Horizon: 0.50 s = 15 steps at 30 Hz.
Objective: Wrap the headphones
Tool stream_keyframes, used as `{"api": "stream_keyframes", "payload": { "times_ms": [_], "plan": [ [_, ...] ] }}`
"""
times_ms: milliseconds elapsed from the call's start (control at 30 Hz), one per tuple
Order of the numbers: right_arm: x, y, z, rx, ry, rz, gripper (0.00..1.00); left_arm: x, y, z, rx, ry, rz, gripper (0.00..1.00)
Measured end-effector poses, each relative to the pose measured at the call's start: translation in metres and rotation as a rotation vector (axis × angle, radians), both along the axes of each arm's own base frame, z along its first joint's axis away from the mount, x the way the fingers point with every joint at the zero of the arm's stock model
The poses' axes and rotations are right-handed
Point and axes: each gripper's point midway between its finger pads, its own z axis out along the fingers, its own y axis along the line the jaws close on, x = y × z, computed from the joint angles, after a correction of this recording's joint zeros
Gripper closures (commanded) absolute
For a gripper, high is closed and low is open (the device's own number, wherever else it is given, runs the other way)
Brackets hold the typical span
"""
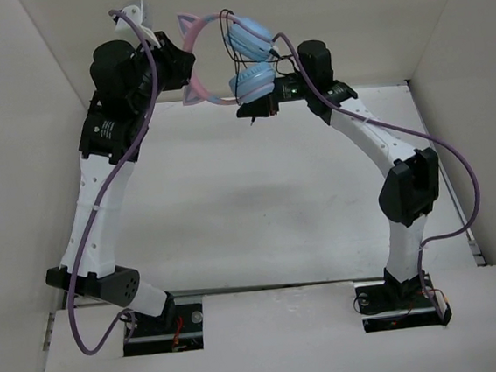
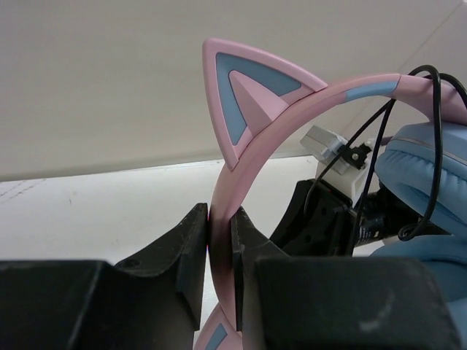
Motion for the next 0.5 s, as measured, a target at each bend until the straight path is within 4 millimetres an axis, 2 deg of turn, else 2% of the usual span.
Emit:
{"api": "stream_keyframes", "payload": {
  "times_ms": [133,500],
  "plan": [
    [-0.002,0.002,-0.007,0.0,0.02,0.007,0.78,0.004,0.006,0.003,-0.011,-0.003,0.016,1.0],
    [-0.004,0.005,-0.009,0.006,0.034,0.016,0.77,0.007,0.015,0.004,-0.048,0.011,0.034,1.0]
  ]
}}
